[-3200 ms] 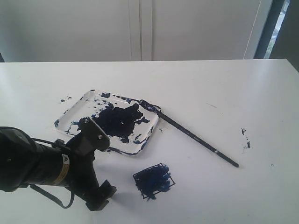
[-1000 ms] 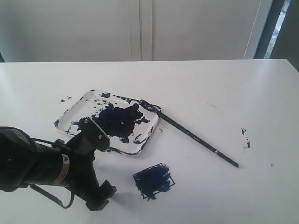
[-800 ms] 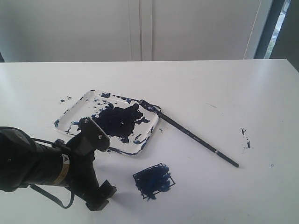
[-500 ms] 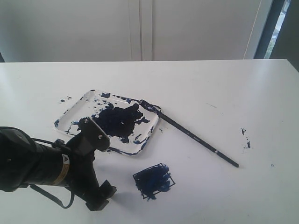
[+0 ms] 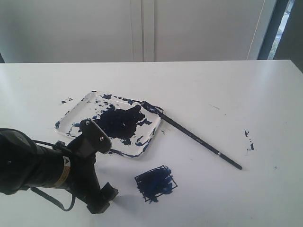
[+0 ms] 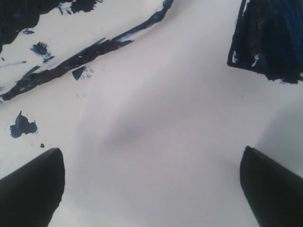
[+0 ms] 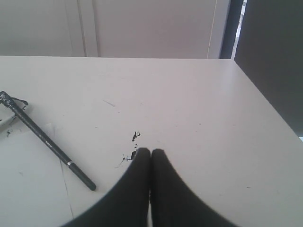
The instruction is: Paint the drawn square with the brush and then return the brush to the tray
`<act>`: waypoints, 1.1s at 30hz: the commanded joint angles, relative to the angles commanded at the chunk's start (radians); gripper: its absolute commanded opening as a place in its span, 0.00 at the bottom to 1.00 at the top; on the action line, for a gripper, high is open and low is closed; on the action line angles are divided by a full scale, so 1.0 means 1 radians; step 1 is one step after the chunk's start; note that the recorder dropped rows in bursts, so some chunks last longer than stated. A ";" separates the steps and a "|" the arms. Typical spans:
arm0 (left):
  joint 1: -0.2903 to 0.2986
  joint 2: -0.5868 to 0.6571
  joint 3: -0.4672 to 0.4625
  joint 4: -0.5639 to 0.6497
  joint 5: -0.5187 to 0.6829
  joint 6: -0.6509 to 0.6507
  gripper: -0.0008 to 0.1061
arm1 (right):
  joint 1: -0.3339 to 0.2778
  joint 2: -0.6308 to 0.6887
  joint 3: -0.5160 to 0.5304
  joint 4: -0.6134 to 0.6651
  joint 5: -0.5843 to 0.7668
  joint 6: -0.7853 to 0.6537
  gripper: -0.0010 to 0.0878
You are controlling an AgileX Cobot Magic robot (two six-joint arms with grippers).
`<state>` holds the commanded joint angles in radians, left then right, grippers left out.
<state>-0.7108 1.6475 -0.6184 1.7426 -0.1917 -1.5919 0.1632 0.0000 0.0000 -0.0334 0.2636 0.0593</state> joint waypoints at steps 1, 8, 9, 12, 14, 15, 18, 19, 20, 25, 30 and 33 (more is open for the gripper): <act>0.000 0.000 0.000 0.000 0.000 0.000 0.95 | 0.000 0.000 0.000 0.000 0.000 0.000 0.01; 0.000 0.000 0.000 0.000 0.000 0.000 0.95 | 0.000 0.000 0.000 0.000 0.000 0.000 0.01; 0.000 0.000 0.000 0.000 0.000 0.000 0.95 | 0.000 0.000 0.000 0.000 0.000 0.000 0.01; 0.000 0.000 0.000 0.002 0.004 0.000 0.95 | 0.000 0.000 0.000 0.000 0.000 0.000 0.01; 0.000 -0.009 0.000 0.002 0.003 0.000 0.95 | 0.000 0.000 0.000 0.000 0.000 0.000 0.01; 0.000 -0.021 0.000 0.002 0.001 0.000 0.95 | 0.000 0.000 0.000 0.000 0.000 0.000 0.01; 0.000 -0.087 0.000 0.002 0.003 0.002 0.95 | 0.000 0.000 0.000 0.000 0.000 0.000 0.01; 0.000 -0.112 0.000 0.002 0.003 0.002 0.95 | 0.000 0.000 0.000 0.000 0.000 0.000 0.01; 0.000 -0.142 0.000 0.002 0.001 0.002 0.95 | 0.000 0.000 0.000 0.000 0.000 0.000 0.01; 0.000 -0.286 0.000 0.002 -0.001 0.002 0.95 | 0.000 0.000 0.000 0.000 0.000 0.000 0.01; 0.000 -0.389 0.000 0.002 0.006 0.000 0.95 | 0.000 0.000 0.000 0.000 0.000 0.000 0.01; 0.000 -0.454 0.000 0.002 0.009 0.000 0.95 | 0.000 0.000 0.000 0.000 0.000 0.000 0.01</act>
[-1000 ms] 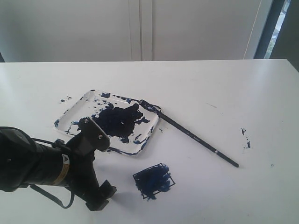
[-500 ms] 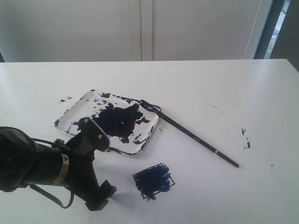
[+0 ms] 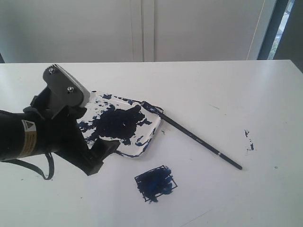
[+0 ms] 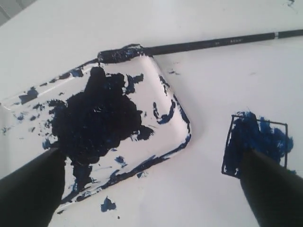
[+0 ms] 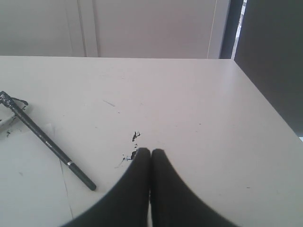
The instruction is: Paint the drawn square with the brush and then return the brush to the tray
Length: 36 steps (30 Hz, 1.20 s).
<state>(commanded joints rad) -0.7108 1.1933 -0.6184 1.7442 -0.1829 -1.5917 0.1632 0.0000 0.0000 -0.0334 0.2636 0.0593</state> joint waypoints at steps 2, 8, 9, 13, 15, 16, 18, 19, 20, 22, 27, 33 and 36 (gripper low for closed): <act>0.000 -0.023 0.000 0.000 -0.007 0.000 0.95 | 0.000 0.000 0.000 0.000 0.002 0.000 0.01; 0.000 -0.104 0.000 0.000 -0.023 0.027 0.95 | 0.000 0.000 0.000 0.000 0.002 0.000 0.01; 0.000 -0.116 0.000 0.000 -0.026 0.027 0.95 | 0.000 0.000 0.000 0.000 0.002 0.000 0.01; 0.000 -0.147 0.000 0.000 -0.026 0.027 0.84 | 0.000 0.000 0.000 0.000 0.000 0.000 0.01; 0.000 -0.157 0.000 0.000 -0.026 0.029 0.71 | 0.000 0.000 0.000 0.000 0.000 0.000 0.01; 0.000 -0.158 0.000 0.000 -0.028 0.029 0.63 | 0.000 0.000 0.000 0.000 0.000 0.000 0.01; 0.000 -0.158 0.000 0.000 -0.030 0.029 0.44 | 0.000 0.000 0.000 0.000 0.000 0.000 0.01; 0.000 -0.158 0.000 0.000 -0.030 0.029 0.33 | 0.000 0.000 0.000 0.000 0.000 0.000 0.01; 0.000 -0.158 0.000 0.000 -0.030 0.029 0.24 | 0.000 0.000 0.000 0.000 0.000 0.000 0.01; 0.000 -0.158 0.000 0.000 -0.030 0.029 0.00 | 0.000 0.000 0.000 0.000 0.000 0.000 0.01; 0.000 -0.158 0.000 0.000 -0.029 0.036 0.01 | 0.000 0.000 0.000 0.000 0.000 0.000 0.01; 0.000 -0.184 0.000 0.000 -0.030 0.036 0.01 | 0.000 0.000 0.000 0.000 0.000 0.000 0.01; 0.000 -0.230 0.000 0.000 -0.030 0.036 0.01 | 0.000 0.000 0.000 0.000 0.000 0.000 0.01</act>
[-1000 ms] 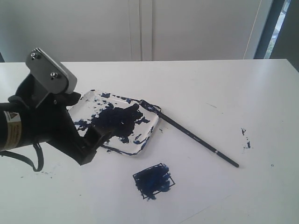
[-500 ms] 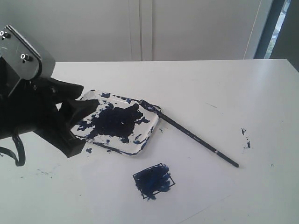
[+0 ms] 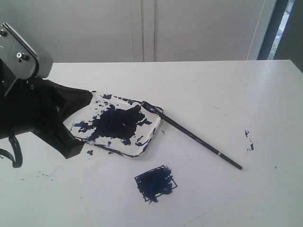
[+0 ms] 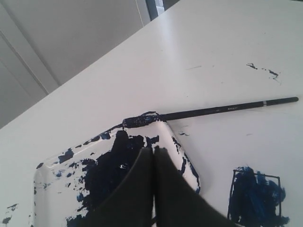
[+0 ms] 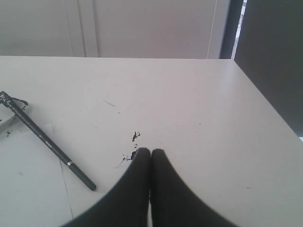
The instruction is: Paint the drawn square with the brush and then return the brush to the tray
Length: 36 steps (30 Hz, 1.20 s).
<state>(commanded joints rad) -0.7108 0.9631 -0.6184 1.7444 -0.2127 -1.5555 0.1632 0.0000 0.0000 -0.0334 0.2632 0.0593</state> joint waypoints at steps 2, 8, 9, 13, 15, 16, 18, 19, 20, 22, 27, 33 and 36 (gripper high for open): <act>0.000 -0.040 0.000 0.000 0.002 0.000 0.01 | 0.000 0.000 0.000 0.000 0.000 0.000 0.01; 0.002 -0.178 0.002 0.000 0.000 -0.019 0.01 | 0.000 0.000 0.000 0.000 0.000 0.000 0.01; 0.004 -0.208 0.004 0.000 0.000 -0.019 0.01 | 0.000 0.000 0.000 0.000 0.000 0.000 0.01; 0.039 -0.286 0.038 0.000 0.000 -0.040 0.01 | 0.000 0.000 0.000 0.000 0.002 0.000 0.01; 0.075 -0.325 0.070 0.000 0.000 -0.069 0.01 | 0.000 0.000 0.000 0.000 0.002 0.000 0.01; 0.090 -0.334 0.086 0.000 0.000 -0.079 0.01 | 0.000 0.000 0.000 0.000 0.002 0.000 0.01; 0.131 -0.361 0.120 0.000 -0.002 -0.103 0.01 | 0.000 0.000 0.000 0.000 0.002 0.000 0.01; 0.155 -0.375 0.137 0.000 -0.002 -0.117 0.01 | 0.000 0.000 0.000 0.000 0.000 0.000 0.01; 0.176 -0.389 0.152 0.000 -0.002 -0.133 0.01 | 0.000 0.000 0.000 0.000 0.000 0.000 0.01; 0.230 -0.418 0.191 0.000 -0.002 -0.177 0.01 | 0.000 0.000 0.000 0.000 0.000 0.000 0.01; 0.362 -0.491 0.287 0.000 -0.005 -0.227 0.01 | 0.000 0.000 0.000 0.000 0.000 0.000 0.01; 0.517 -0.579 0.395 0.000 -0.025 -0.227 0.01 | 0.000 0.000 0.000 0.000 0.002 0.000 0.01; 0.585 -0.622 0.445 0.000 -0.031 -0.227 0.01 | 0.000 0.000 0.000 0.000 0.002 0.000 0.01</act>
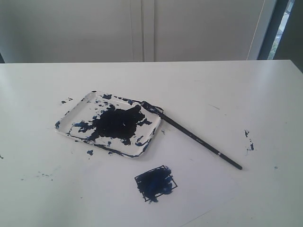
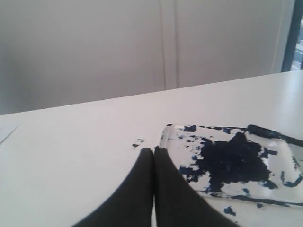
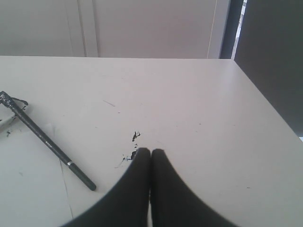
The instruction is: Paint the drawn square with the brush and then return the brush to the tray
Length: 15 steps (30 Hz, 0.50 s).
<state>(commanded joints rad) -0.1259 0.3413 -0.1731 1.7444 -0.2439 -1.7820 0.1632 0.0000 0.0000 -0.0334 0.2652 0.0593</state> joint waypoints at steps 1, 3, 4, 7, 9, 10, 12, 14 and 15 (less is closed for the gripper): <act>0.025 -0.015 0.015 0.000 -0.002 0.000 0.01 | 0.000 0.000 0.000 0.000 0.000 0.000 0.01; 0.074 -0.041 0.043 0.000 -0.009 -0.002 0.01 | 0.000 0.000 0.000 0.000 0.000 0.000 0.01; 0.100 -0.056 0.055 0.000 -0.019 -0.002 0.01 | 0.000 0.000 0.000 0.000 0.000 0.000 0.01; 0.171 -0.097 0.088 0.000 -0.059 -0.002 0.01 | 0.000 0.000 0.000 0.000 -0.002 0.000 0.01; 0.209 -0.124 0.109 0.000 -0.084 -0.002 0.01 | 0.000 0.000 0.000 0.000 -0.002 0.000 0.01; 0.225 -0.138 0.117 0.000 -0.096 -0.002 0.01 | 0.000 0.000 0.000 0.000 -0.002 0.000 0.01; 0.244 -0.160 0.141 0.000 -0.105 -0.002 0.01 | 0.000 0.000 0.000 0.000 -0.002 0.000 0.01; 0.247 -0.190 0.164 0.000 -0.105 -0.002 0.01 | 0.000 0.000 0.000 0.000 -0.002 0.000 0.01; 0.247 -0.200 0.173 0.000 -0.105 -0.006 0.01 | 0.000 0.000 0.000 0.000 0.000 0.000 0.01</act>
<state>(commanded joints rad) 0.1214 0.1413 0.0000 1.7444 -0.3488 -1.7879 0.1632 0.0000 0.0000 -0.0334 0.2649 0.0593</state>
